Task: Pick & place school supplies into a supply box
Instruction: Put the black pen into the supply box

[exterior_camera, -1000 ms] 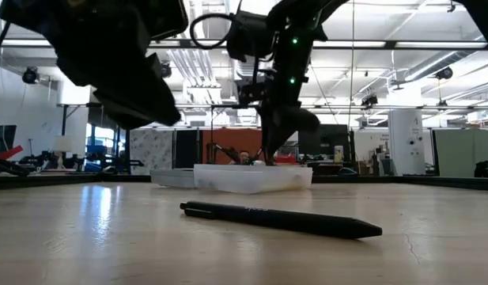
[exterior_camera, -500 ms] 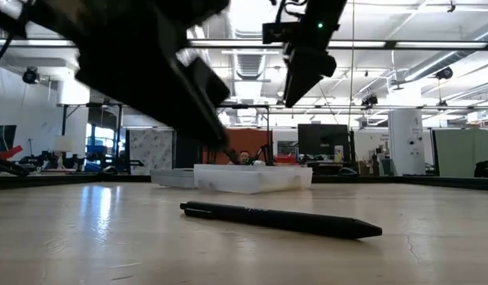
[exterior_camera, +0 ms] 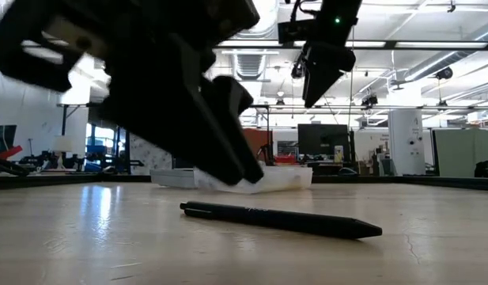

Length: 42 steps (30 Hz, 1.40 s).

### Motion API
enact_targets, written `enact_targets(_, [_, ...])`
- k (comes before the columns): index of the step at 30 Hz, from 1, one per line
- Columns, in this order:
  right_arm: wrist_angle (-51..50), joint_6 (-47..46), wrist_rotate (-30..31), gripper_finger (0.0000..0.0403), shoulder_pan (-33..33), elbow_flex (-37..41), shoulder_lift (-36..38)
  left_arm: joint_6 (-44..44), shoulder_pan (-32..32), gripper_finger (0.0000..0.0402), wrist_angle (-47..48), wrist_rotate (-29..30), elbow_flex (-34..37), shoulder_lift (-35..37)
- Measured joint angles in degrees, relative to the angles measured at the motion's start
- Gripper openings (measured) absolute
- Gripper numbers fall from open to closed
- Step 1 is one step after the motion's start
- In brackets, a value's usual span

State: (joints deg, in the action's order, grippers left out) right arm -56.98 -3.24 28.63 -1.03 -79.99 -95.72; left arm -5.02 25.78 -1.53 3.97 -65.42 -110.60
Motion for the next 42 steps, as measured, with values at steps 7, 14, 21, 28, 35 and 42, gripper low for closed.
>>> enact_targets(7, [0.1, 0.7, 0.0, 0.0272, -0.1, 0.5, 0.0, 1.6, -3.5, 0.0129, 0.2, -1.8, -0.1, -3.3])
enact_targets(14, [-0.6, 3.0, 2.2, 0.0265, -0.1, 0.5, 0.0, 3.7, -5.7, 0.0026, 1.9, -6.3, -0.4, -3.8])
enact_targets(21, [-2.6, 1.0, 7.4, 0.0255, 0.7, 0.6, 2.1, -1.3, -8.3, 0.0012, 4.9, -9.3, -0.1, -1.8])
enact_targets(28, [-2.7, 0.6, 7.5, 0.0256, 2.6, 1.9, 6.0, -13.3, -15.3, 0.0011, 9.8, 2.1, 0.6, 7.8])
enact_targets(35, [-2.5, -1.6, 7.6, 0.0252, 3.5, 2.9, 9.7, -21.7, -26.6, 0.0011, 9.4, 6.8, 4.0, 15.4])
enact_targets(42, [-2.6, -2.7, 7.6, 0.0255, 3.6, 5.2, 11.4, -25.5, -36.6, 0.0048, 4.4, 5.3, 5.6, 13.4])
